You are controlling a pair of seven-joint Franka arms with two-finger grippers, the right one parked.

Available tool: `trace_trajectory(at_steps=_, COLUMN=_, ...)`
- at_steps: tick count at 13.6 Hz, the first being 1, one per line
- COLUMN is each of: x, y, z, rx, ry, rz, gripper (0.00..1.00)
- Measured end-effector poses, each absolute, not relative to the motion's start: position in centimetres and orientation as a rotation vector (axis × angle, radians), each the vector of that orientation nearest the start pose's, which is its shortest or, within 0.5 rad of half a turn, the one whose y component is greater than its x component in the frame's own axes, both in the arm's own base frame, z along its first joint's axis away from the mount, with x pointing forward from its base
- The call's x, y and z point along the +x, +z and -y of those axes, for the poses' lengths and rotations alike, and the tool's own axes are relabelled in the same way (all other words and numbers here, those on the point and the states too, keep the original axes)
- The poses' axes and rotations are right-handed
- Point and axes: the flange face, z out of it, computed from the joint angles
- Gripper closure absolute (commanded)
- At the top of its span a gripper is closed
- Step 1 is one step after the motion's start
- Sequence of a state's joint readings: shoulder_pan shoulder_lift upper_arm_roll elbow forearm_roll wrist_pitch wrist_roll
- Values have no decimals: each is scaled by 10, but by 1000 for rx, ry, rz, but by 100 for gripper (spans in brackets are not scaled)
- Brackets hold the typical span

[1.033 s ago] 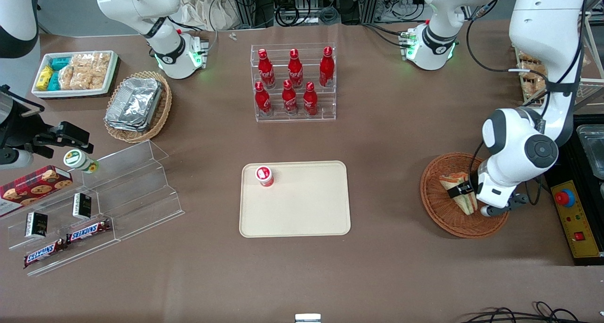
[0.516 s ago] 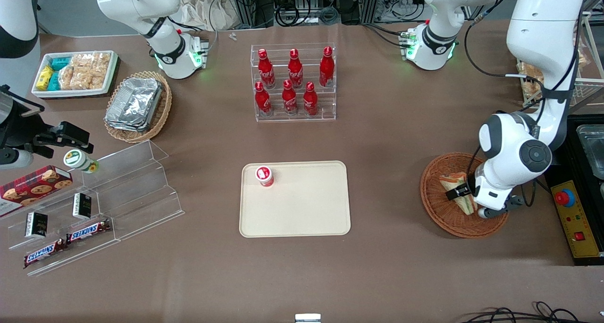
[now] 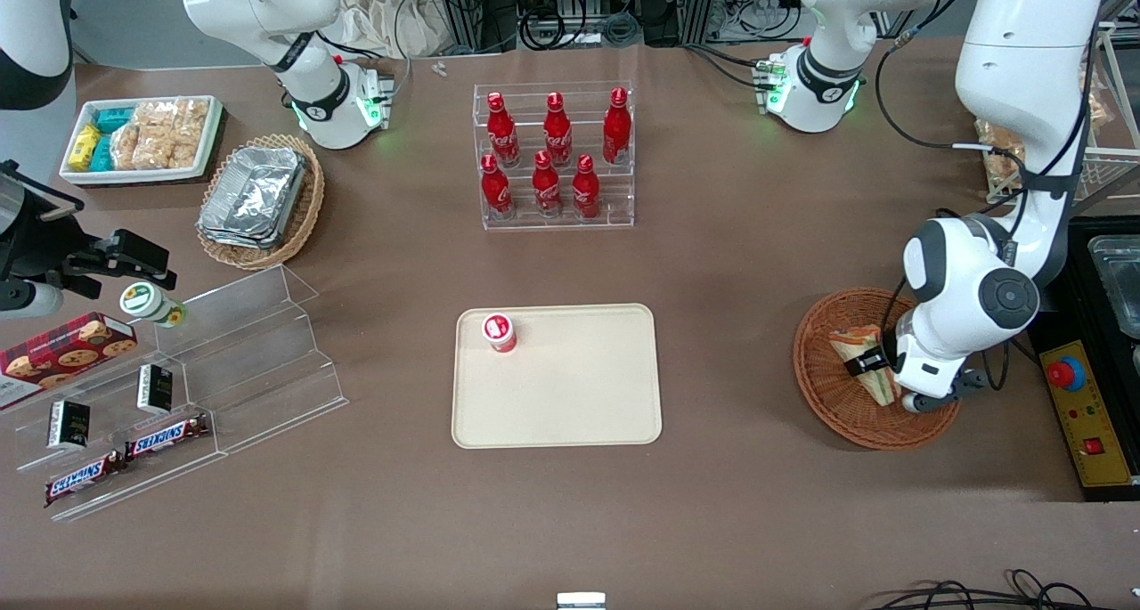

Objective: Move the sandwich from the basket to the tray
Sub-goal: 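Lift the sandwich up out of the basket with the left gripper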

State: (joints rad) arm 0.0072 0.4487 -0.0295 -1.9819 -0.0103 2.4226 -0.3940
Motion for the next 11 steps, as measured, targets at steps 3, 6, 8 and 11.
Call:
trace_trajectory(at_steps=3, x=616, y=250, z=13, rx=-3091, ry=-20, rz=679, gripper=96)
trace_trajectory(at_steps=6, x=618, y=290, z=14, rx=-3082, ry=17, rz=691, gripper=96)
trace_trajectory(at_steps=8, x=621, y=340, z=17, rx=-3069, ry=103, rz=680, gripper=96)
trace_trajectory(at_steps=11, x=627, y=438, z=29, rx=-3057, ry=219, rz=639, gripper=96)
